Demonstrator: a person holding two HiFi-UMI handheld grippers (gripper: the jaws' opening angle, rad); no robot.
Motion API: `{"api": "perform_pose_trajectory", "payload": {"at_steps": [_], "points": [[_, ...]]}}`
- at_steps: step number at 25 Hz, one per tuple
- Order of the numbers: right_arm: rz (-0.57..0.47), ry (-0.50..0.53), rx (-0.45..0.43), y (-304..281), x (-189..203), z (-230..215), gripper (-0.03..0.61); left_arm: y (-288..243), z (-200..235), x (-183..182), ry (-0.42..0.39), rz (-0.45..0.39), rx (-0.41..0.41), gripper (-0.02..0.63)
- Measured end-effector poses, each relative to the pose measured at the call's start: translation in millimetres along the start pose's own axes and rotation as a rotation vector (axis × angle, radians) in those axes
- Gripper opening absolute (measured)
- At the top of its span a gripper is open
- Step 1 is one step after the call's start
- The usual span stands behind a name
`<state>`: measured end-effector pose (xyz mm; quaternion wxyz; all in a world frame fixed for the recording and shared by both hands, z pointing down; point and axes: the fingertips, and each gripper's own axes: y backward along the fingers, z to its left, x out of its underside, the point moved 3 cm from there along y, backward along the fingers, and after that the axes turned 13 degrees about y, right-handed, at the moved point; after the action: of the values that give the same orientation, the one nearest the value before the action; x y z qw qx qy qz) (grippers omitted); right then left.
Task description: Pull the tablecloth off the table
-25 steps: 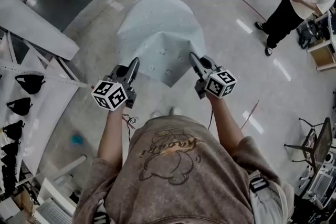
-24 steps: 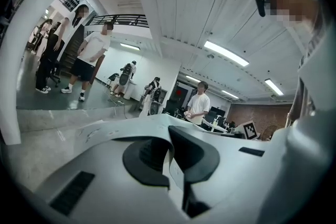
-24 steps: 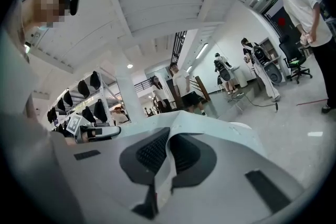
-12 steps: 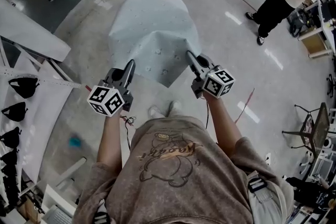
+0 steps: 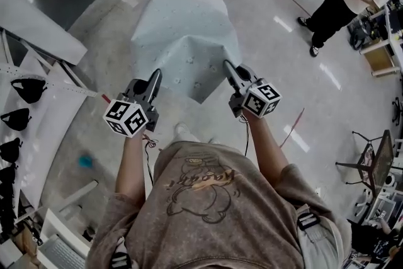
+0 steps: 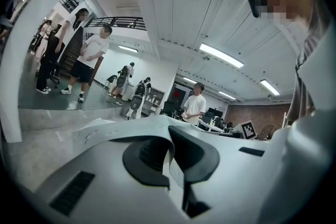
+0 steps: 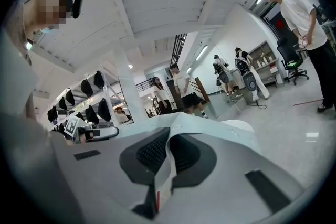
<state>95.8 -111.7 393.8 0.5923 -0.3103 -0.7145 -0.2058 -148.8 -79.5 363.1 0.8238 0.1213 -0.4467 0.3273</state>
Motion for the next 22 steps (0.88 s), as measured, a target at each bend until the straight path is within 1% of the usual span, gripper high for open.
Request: {"api": "perform_pose_trajectory", "payload": {"at_steps": [8, 18, 22], "points": [[-0.007, 0.038, -0.055, 45, -7, 0, 0.006, 11, -52, 24, -0.026, -0.041, -0.046, 0.020], [-0.009, 0.043, -0.132, 103, -1, 7, 0.006, 34, -111, 62, -0.035, -0.076, -0.105, 0.020], [-0.010, 0.049, -0.159, 118, 0, 15, 0.007, 48, -128, 70, -0.045, -0.087, -0.125, 0.020]]}}
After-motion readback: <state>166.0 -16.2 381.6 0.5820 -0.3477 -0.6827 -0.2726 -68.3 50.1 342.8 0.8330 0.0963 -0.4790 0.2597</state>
